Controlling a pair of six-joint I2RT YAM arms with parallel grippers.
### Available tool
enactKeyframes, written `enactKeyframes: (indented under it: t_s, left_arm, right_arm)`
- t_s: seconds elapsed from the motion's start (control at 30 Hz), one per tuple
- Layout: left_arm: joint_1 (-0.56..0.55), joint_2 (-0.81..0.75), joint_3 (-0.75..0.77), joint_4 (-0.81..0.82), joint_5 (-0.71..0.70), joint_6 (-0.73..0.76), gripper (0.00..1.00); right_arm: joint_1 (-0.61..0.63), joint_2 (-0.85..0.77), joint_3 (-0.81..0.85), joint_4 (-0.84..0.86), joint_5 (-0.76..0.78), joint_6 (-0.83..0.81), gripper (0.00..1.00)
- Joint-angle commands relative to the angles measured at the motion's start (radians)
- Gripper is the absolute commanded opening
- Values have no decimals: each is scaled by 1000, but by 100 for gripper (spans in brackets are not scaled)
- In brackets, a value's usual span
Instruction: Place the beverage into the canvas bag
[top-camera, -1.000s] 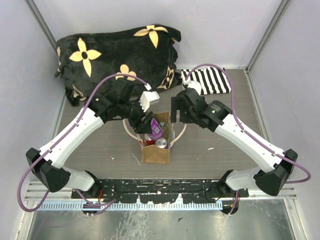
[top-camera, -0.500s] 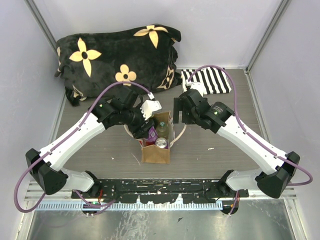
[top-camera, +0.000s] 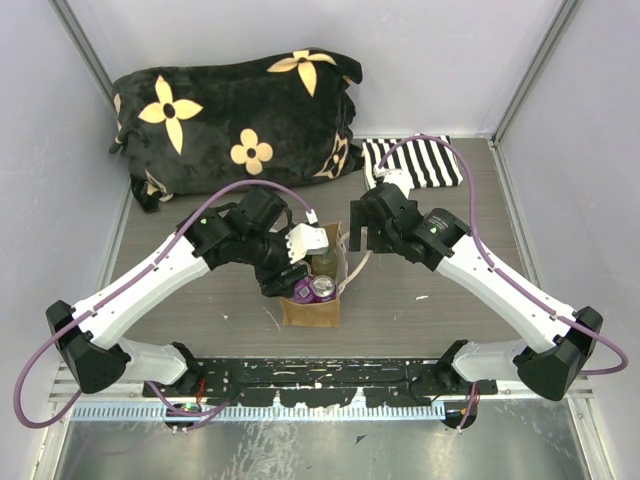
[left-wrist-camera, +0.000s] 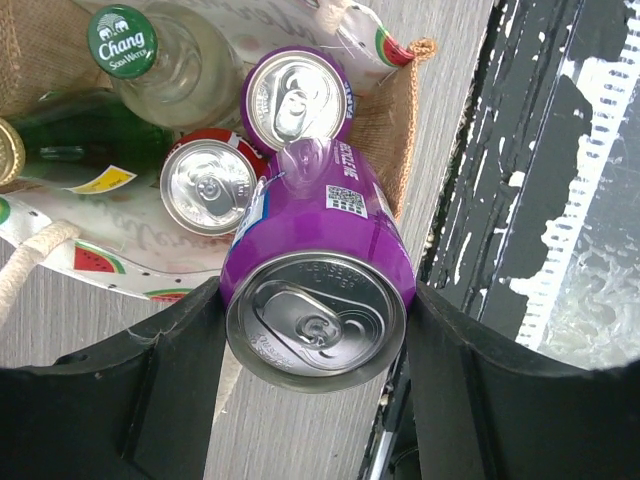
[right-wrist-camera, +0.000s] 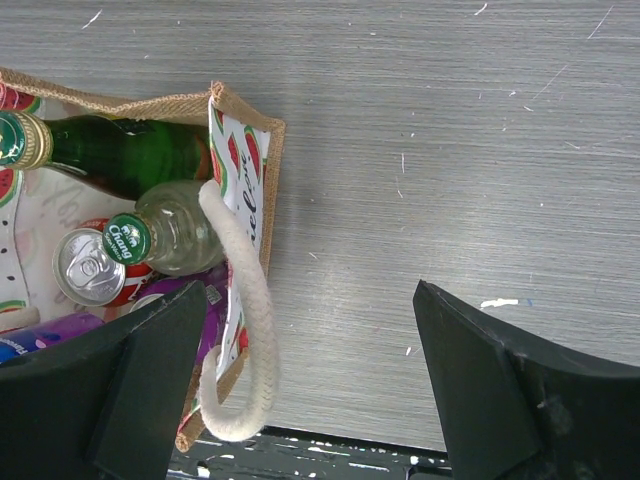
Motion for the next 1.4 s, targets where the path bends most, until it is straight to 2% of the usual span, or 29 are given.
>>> enactKeyframes:
  t_s: [0.0,0.5,0.77,1.0,1.37]
  left_arm:
    - [-16,-33,-7,-51,47,58,0]
    - [-19,-15,-37,-96,-90,190,0]
    - [-19,1,14,-121,-130,229,0]
    - [-19,-4,47,-152,-143,274,0]
    - [-19,68,67,-175,-150,312,0]
  right_arm:
    - [-4,-37,1,38,11,15,90]
    - [-7,-42,-7,41,18,20,90]
    - [-8,-28,0,49,12,15,90]
    - [-13,-18,-1,60,4,7,90]
    - [-24,-2,11,64,-8,-7,90]
